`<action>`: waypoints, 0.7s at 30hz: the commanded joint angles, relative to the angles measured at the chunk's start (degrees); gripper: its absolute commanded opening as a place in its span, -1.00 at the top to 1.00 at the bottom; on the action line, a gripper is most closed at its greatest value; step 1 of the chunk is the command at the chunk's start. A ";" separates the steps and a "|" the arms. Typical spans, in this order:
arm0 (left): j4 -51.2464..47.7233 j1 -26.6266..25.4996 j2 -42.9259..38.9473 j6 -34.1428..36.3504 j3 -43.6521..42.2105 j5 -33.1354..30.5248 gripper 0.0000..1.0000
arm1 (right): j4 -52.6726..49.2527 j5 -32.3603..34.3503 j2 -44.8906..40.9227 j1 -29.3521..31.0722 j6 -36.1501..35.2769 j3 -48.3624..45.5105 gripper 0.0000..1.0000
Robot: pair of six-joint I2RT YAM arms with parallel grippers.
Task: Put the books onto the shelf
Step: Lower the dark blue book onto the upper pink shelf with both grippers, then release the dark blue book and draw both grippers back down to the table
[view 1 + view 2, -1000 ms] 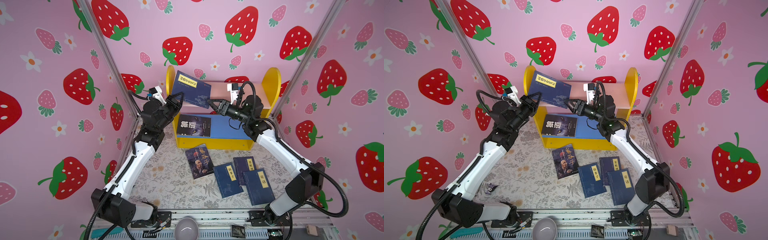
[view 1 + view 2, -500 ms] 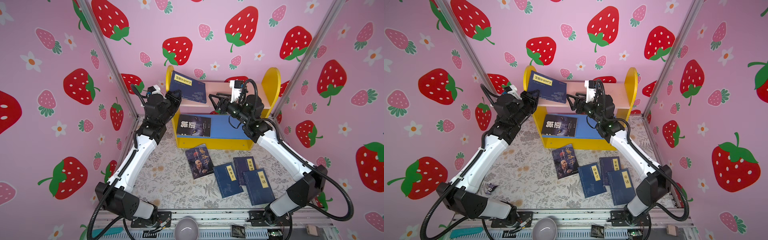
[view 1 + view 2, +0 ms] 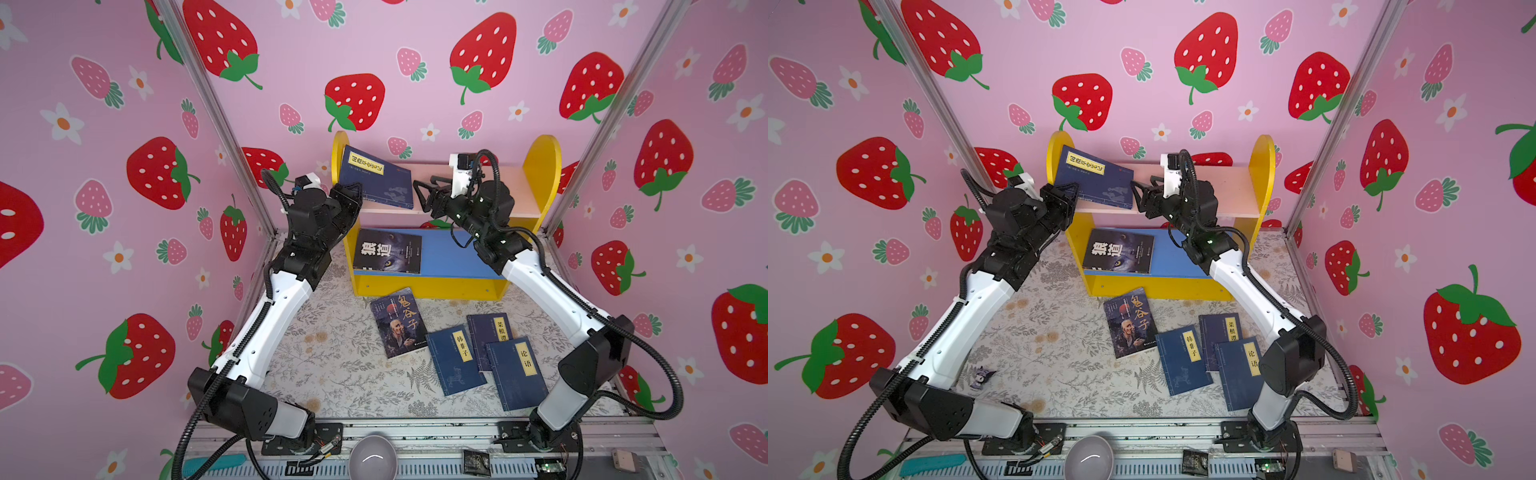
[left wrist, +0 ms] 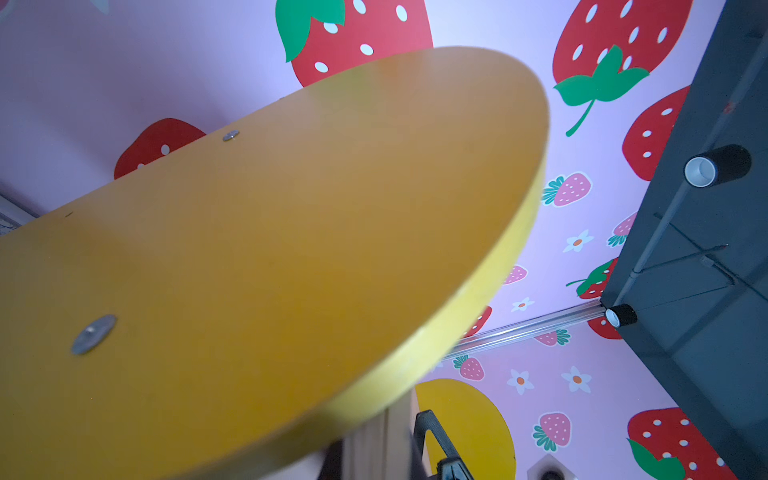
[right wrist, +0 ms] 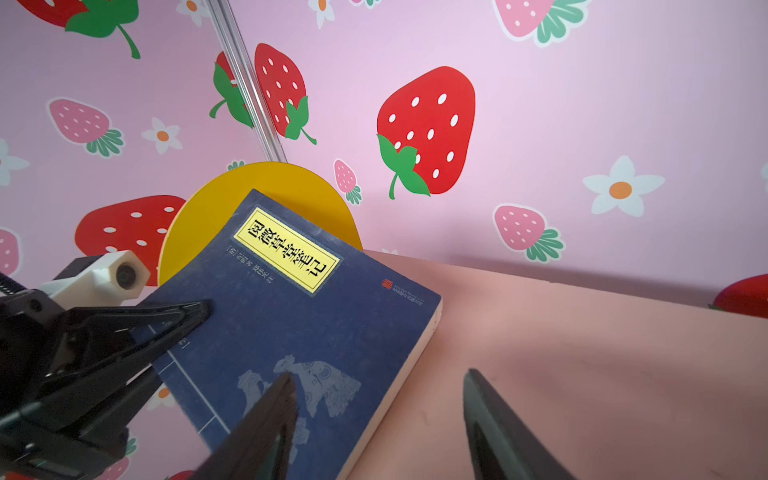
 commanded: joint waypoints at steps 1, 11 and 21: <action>-0.97 0.28 -1.32 0.28 1.21 -0.94 1.00 | -4.44 3.73 2.35 1.92 -6.50 3.45 -0.32; -2.06 0.28 -1.21 2.30 0.83 -1.81 1.00 | -25.98 12.07 11.37 4.07 -17.44 21.77 -0.32; -6.66 0.38 -0.08 4.55 3.68 -2.33 0.03 | -37.62 15.67 15.97 4.36 -16.82 28.32 -0.29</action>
